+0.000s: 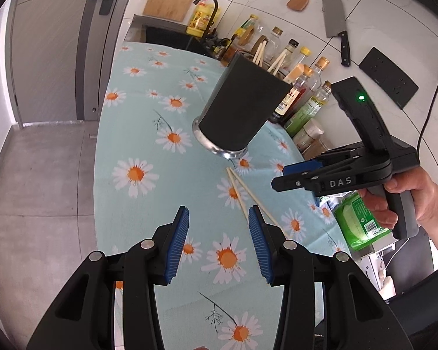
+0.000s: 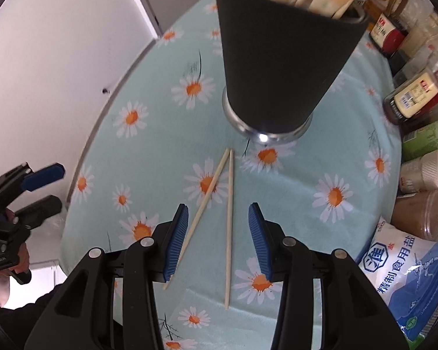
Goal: Organize utensils
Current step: 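Move both open tools down to the two loose chopsticks on the cloth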
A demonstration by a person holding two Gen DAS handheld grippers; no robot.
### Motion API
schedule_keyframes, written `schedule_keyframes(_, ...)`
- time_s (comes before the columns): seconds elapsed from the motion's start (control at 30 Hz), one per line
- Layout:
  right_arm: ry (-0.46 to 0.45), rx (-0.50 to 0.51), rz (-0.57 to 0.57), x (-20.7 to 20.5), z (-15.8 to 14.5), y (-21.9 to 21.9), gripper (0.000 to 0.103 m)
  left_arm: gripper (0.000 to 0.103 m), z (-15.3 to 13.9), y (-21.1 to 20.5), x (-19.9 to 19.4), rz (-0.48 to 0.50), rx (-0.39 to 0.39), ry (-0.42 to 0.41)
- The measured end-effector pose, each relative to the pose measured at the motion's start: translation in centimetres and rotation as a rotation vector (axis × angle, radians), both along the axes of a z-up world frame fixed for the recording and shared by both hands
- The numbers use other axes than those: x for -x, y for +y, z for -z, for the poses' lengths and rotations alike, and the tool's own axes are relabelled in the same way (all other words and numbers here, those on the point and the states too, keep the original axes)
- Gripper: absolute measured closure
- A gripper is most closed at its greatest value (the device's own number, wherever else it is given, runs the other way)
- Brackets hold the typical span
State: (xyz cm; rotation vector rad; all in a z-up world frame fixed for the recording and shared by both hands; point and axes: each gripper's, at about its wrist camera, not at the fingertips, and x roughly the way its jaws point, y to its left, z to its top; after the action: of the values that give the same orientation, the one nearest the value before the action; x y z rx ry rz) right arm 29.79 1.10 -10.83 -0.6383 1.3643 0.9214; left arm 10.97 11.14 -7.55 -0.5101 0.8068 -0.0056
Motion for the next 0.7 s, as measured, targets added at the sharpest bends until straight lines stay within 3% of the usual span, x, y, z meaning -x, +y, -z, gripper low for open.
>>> schedule_keyframes(0.27,0.031,0.118,-0.027,-0.2,3.3,1.0,0.061,0.062,1.3,-0.7,0.4,-0.012,-0.008,0.042)
schedule_keyframes(0.5,0.135,0.196,-0.014,-1.0,6.3,1.6,0.073,0.062,2.6,-0.4,1.2,-0.044,0.017,0.066)
schedule_keyframes(0.7,0.122,0.238,-0.018,-1.4,7.2,2.1,0.082,0.062,3.2,-0.2,1.6,-0.049,0.024,0.078)
